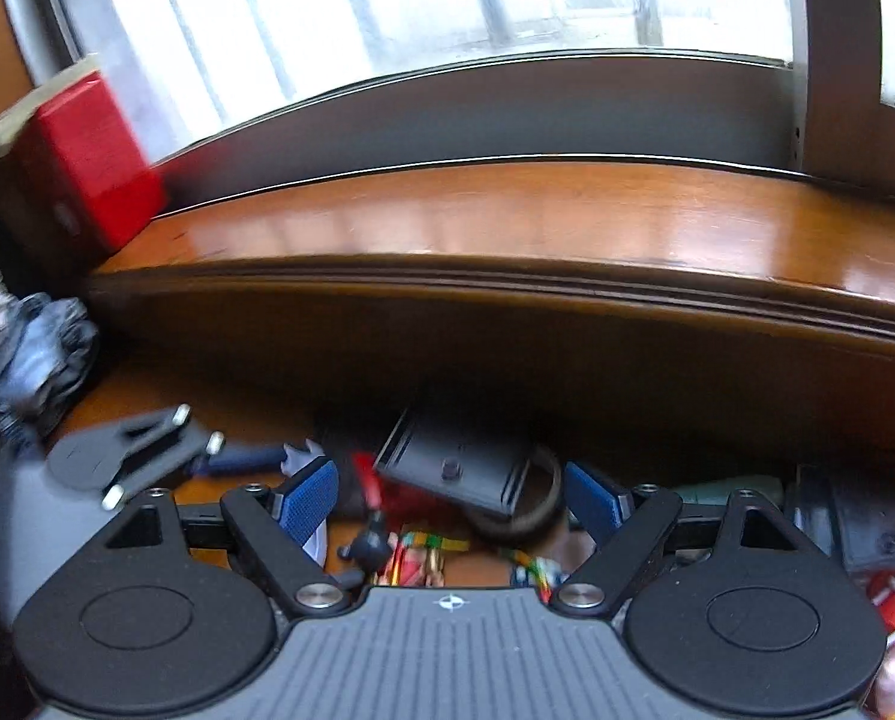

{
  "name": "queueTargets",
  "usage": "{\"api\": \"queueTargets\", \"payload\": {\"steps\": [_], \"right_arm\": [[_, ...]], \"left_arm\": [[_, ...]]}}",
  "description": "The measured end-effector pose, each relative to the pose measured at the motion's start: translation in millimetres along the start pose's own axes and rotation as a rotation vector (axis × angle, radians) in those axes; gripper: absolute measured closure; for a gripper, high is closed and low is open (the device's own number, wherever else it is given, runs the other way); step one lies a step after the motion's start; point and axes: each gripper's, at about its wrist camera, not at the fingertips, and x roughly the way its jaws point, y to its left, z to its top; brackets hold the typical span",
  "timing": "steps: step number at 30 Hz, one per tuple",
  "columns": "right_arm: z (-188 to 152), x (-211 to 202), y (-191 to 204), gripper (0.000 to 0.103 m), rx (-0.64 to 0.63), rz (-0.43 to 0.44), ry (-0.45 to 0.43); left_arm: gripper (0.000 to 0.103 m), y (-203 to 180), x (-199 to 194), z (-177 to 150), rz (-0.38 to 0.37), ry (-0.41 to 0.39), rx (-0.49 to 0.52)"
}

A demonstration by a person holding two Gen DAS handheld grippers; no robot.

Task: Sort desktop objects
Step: 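Close the right gripper on the black square tray while the left gripper approaches the grey square case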

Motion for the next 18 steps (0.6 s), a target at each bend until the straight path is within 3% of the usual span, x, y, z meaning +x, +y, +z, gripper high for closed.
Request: {"api": "queueTargets", "payload": {"steps": [8,13,18], "right_arm": [[-1,17,11,0.019,0.008,-0.046,-0.02],[-2,22,13,0.025,-0.029,-0.087,-0.046],[-3,25,17,0.025,-0.07,-0.111,-0.054]], "left_arm": [[0.034,-5,-7,0,0.003,0.0,0.029],[0.033,-8,-12,-2,0.022,-0.004,0.027],[0.031,-6,-13,-3,0.028,0.007,0.025]]}}
